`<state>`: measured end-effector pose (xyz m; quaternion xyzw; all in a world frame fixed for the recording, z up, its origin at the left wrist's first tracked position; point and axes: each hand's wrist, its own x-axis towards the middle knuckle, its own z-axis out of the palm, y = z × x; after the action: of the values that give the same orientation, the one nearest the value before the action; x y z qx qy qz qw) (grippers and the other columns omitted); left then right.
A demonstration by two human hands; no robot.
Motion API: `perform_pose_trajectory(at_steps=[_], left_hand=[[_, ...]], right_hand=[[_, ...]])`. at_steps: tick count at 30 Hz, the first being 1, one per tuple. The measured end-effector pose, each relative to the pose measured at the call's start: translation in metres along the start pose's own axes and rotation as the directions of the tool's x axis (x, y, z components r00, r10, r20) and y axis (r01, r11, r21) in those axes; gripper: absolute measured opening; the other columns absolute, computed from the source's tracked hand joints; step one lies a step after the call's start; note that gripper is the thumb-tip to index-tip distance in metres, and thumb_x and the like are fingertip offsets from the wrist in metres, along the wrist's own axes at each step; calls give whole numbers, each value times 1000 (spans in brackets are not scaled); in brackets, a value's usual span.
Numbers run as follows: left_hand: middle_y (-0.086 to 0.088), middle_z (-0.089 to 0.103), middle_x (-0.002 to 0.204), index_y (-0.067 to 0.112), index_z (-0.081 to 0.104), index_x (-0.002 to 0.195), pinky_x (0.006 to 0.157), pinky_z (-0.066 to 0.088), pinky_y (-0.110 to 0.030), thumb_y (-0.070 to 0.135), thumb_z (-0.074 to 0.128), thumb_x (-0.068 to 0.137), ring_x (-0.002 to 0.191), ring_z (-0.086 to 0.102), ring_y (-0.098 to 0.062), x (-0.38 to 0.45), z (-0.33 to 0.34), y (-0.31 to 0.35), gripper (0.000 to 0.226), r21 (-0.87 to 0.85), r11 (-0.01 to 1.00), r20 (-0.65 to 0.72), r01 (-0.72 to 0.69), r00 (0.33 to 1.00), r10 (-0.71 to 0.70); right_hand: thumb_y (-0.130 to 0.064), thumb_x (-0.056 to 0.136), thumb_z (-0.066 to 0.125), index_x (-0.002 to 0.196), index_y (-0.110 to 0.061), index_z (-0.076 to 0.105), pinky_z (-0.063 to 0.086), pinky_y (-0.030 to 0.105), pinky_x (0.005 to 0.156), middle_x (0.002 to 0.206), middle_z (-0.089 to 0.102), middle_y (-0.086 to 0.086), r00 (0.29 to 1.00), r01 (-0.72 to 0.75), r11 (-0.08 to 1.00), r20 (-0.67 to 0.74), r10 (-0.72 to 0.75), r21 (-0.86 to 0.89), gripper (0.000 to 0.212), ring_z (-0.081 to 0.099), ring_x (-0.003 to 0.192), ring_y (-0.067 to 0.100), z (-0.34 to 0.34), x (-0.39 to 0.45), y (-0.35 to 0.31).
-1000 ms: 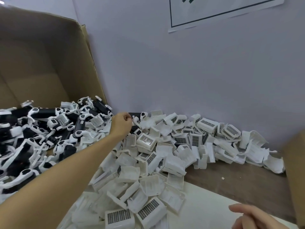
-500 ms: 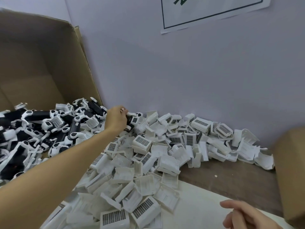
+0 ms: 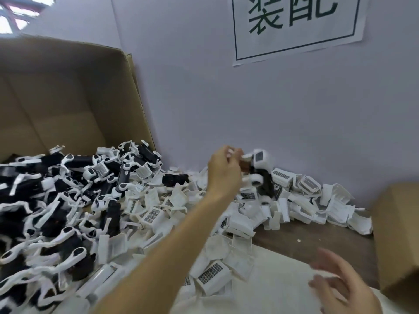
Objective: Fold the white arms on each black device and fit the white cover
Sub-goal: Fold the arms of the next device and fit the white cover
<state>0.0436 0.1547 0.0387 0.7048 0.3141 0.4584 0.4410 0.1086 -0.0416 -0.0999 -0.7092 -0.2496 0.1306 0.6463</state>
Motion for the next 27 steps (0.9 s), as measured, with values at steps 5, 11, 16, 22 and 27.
perform_pose_trajectory(at_steps=[5,11,16,22,27], left_hand=[[4,55,60,15,65,91,32,26,-14,25,52,103,37,44,-5,-63,27,-30,20,-241,867,227,435,894,-386],[0,53,49,8,60,83,35,31,-19,19,53,101,37,43,-11,-105,41,-51,22,-468,583,355,664,745,-564],[-14,62,61,1,55,92,52,55,-33,28,51,102,54,62,-27,-106,57,-43,29,-694,373,341,616,737,-583],[-8,78,82,8,65,105,80,50,-34,45,38,104,79,74,-20,-119,75,-53,46,-281,759,277,587,807,-522],[2,78,84,17,76,92,60,48,-11,43,54,99,75,73,-6,-125,82,-49,35,-176,879,487,443,815,-314]], right_hand=[[14,79,70,149,-28,36,50,33,79,141,48,-14,991,48,993,122,-61,109,89,54,119,14,-12,0,-3],[8,78,75,102,-34,70,53,13,55,86,76,-17,982,23,998,184,-35,65,49,71,78,2,-16,-1,0],[-10,79,80,99,-22,73,51,19,66,82,76,-2,998,25,998,-61,-21,57,25,70,83,18,-9,3,8],[-24,82,78,97,-19,72,49,34,75,84,71,-2,926,-41,986,-365,98,160,17,67,85,27,-10,8,10],[-30,83,76,101,-29,67,50,14,59,86,71,-6,953,28,998,-303,-11,53,20,67,73,1,-11,5,10]])
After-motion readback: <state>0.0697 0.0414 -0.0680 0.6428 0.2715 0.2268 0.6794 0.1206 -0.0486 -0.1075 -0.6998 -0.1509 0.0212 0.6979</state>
